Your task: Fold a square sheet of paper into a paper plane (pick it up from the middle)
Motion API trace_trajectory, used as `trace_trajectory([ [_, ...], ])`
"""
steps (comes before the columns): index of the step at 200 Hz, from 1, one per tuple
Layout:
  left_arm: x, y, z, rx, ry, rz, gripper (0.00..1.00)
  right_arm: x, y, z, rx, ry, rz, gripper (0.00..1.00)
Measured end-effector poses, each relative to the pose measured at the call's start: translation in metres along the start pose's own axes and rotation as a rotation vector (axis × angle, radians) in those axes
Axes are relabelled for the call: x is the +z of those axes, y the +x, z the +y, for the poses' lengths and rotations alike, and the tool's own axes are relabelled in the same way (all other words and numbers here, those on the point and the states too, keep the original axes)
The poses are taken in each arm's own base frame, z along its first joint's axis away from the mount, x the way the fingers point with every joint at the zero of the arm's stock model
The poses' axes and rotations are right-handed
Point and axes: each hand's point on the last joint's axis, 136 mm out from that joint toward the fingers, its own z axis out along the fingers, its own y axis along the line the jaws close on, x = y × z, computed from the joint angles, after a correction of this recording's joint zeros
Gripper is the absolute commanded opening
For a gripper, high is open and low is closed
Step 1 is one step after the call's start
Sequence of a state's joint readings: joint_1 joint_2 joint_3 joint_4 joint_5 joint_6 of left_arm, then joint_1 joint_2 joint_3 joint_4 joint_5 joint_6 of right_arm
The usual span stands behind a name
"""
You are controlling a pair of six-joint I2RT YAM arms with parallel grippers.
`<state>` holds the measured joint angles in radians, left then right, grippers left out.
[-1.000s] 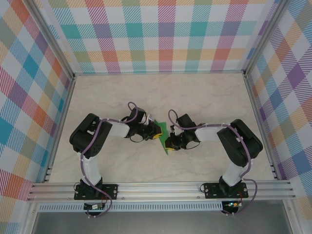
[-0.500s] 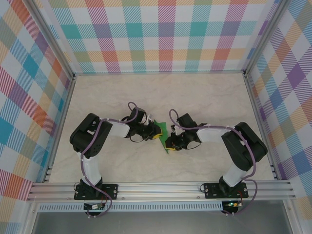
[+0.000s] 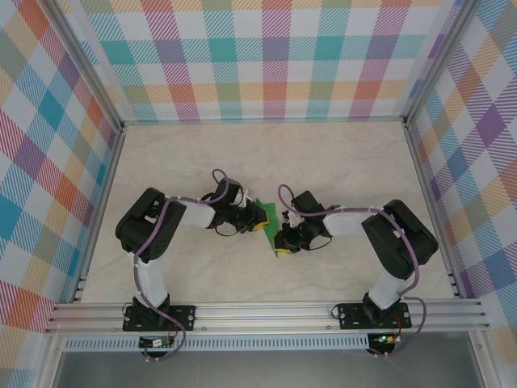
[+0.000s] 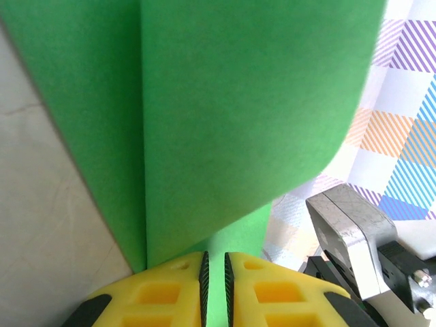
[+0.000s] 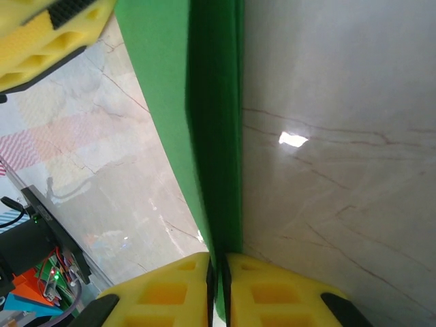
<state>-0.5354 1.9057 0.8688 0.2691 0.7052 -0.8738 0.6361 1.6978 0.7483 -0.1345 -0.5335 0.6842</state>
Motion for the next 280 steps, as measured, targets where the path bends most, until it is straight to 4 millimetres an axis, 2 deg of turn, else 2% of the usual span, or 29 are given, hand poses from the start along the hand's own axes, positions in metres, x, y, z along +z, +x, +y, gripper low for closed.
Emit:
trace_trajectory([
  [18, 0.000, 0.000, 0.000, 0.000, 0.000, 0.000, 0.16, -0.008, 0.000, 0.000, 0.000, 0.022, -0.022, 0.28],
  [35, 0.000, 0.000, -0.001, -0.001, -0.002, 0.000, 0.16, -0.022, -0.001, 0.005, -0.022, 0.040, -0.065, 0.29],
  [56, 0.000, -0.001, 0.000, -0.002, -0.005, -0.001, 0.16, -0.040, -0.006, 0.018, -0.056, 0.038, -0.124, 0.27],
  [76, 0.000, -0.002, 0.000, -0.003, -0.011, -0.002, 0.16, -0.046, -0.011, 0.030, -0.084, 0.028, -0.151, 0.22],
  [110, 0.000, -0.002, 0.000, -0.006, -0.015, -0.002, 0.16, -0.038, -0.015, 0.042, -0.113, 0.031, -0.139, 0.13],
  [137, 0.000, -0.002, 0.000, -0.006, -0.016, -0.002, 0.16, -0.026, -0.023, 0.042, -0.110, 0.046, -0.127, 0.10],
  [178, 0.000, -0.002, 0.000, -0.006, -0.016, -0.002, 0.16, -0.012, -0.028, 0.029, -0.084, 0.087, -0.110, 0.09],
  [280, 0.000, -0.002, 0.002, -0.016, -0.031, -0.001, 0.15, 0.000, -0.028, 0.016, -0.062, 0.114, -0.090, 0.10],
])
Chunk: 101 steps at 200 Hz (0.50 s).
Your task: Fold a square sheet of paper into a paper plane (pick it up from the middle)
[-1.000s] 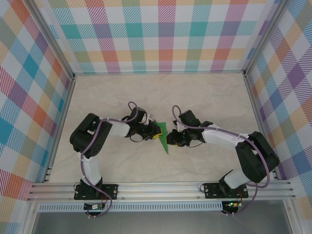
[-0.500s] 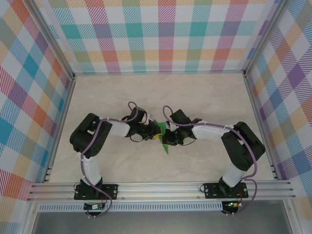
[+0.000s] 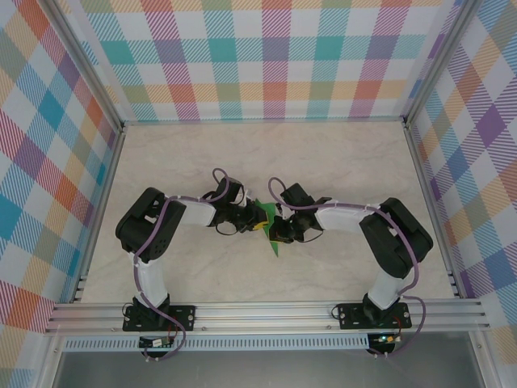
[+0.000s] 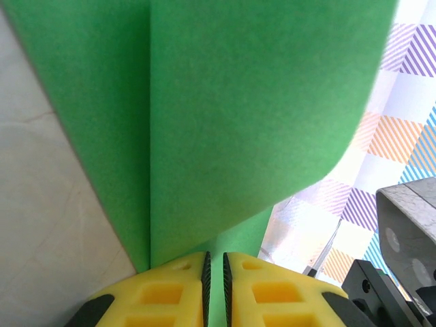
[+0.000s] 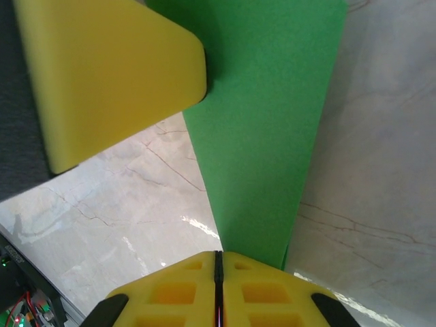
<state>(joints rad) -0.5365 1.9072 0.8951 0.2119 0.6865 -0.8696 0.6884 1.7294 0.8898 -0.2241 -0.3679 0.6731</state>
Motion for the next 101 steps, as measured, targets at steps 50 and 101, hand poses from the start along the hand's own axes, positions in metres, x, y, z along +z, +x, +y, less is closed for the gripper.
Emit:
trace_trajectory([
  [50, 0.0003, -0.0008, 0.0008, -0.005, -0.007, -0.001, 0.15, 0.0045, 0.0016, -0.0043, 0.003, 0.003, 0.005, 0.10],
  [101, 0.0003, -0.0009, 0.0012, -0.009, -0.013, 0.001, 0.15, 0.0044, 0.0017, -0.0028, 0.001, -0.003, 0.007, 0.09],
])
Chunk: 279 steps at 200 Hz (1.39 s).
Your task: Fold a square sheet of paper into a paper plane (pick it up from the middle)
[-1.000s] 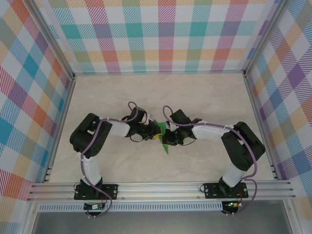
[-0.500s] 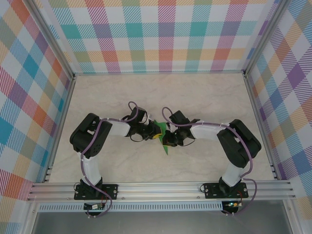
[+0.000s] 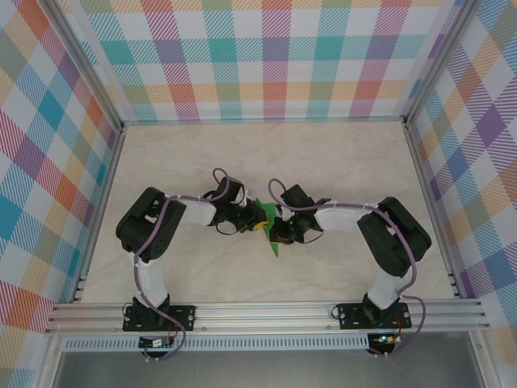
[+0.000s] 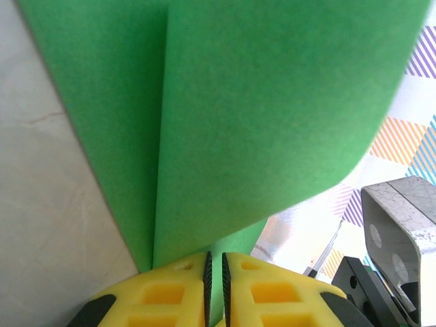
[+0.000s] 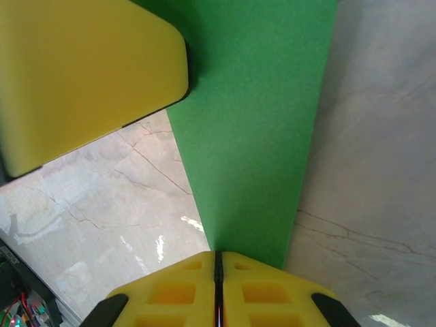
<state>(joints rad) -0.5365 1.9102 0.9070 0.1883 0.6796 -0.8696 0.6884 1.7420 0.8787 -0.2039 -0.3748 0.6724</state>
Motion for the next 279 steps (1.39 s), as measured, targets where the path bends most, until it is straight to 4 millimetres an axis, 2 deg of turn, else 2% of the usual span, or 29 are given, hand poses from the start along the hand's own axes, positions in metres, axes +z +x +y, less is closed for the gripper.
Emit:
trace_trajectory([
  [53, 0.000, 0.000, 0.001, -0.002, -0.004, -0.001, 0.14, -0.002, -0.009, 0.010, -0.013, -0.011, -0.013, 0.07],
  [92, 0.000, 0.000, 0.001, 0.000, -0.011, -0.004, 0.13, 0.000, -0.009, 0.008, -0.011, -0.003, -0.009, 0.05],
  [129, 0.001, 0.000, 0.003, -0.005, -0.023, -0.005, 0.12, 0.004, 0.002, 0.003, -0.011, 0.005, 0.018, 0.05],
  [180, 0.001, -0.001, 0.004, -0.008, -0.031, -0.011, 0.12, 0.005, 0.006, 0.001, -0.028, -0.006, 0.021, 0.05],
  [279, 0.000, -0.003, 0.006, -0.016, -0.054, -0.022, 0.11, 0.000, 0.040, -0.006, -0.047, -0.003, 0.101, 0.06],
])
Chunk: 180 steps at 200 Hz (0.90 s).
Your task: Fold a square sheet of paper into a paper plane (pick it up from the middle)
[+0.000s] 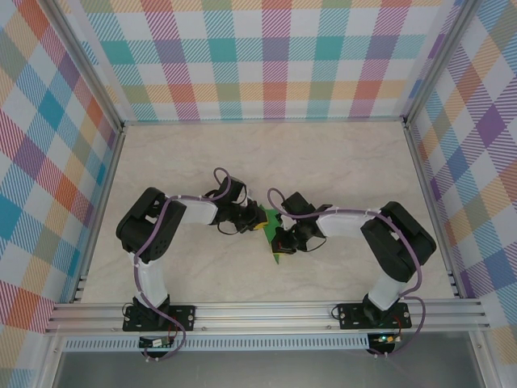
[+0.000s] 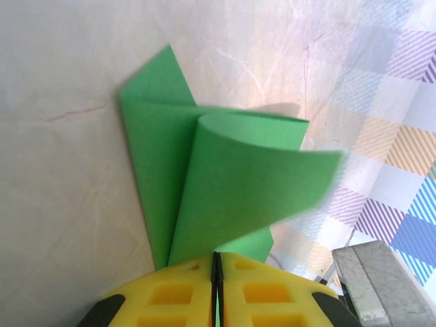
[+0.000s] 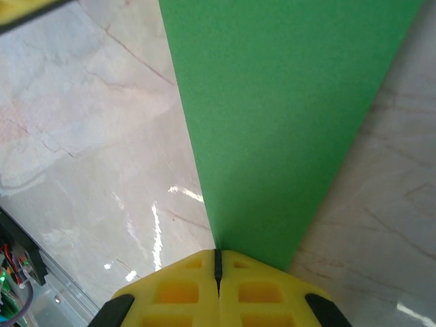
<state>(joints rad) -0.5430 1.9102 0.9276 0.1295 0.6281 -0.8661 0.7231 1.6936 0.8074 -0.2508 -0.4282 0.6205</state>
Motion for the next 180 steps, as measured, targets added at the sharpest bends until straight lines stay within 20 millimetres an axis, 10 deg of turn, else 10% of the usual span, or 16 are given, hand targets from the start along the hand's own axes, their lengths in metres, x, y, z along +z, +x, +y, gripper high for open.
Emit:
trace_trajectory([
  [114, -0.002, -0.002, -0.005, 0.021, -0.026, 0.016, 0.15, -0.003, 0.002, -0.003, -0.019, 0.054, 0.017, 0.07],
  [180, -0.037, -0.013, -0.046, 0.146, 0.019, -0.076, 0.23, -0.005, -0.007, -0.006, -0.088, 0.062, 0.029, 0.07],
])
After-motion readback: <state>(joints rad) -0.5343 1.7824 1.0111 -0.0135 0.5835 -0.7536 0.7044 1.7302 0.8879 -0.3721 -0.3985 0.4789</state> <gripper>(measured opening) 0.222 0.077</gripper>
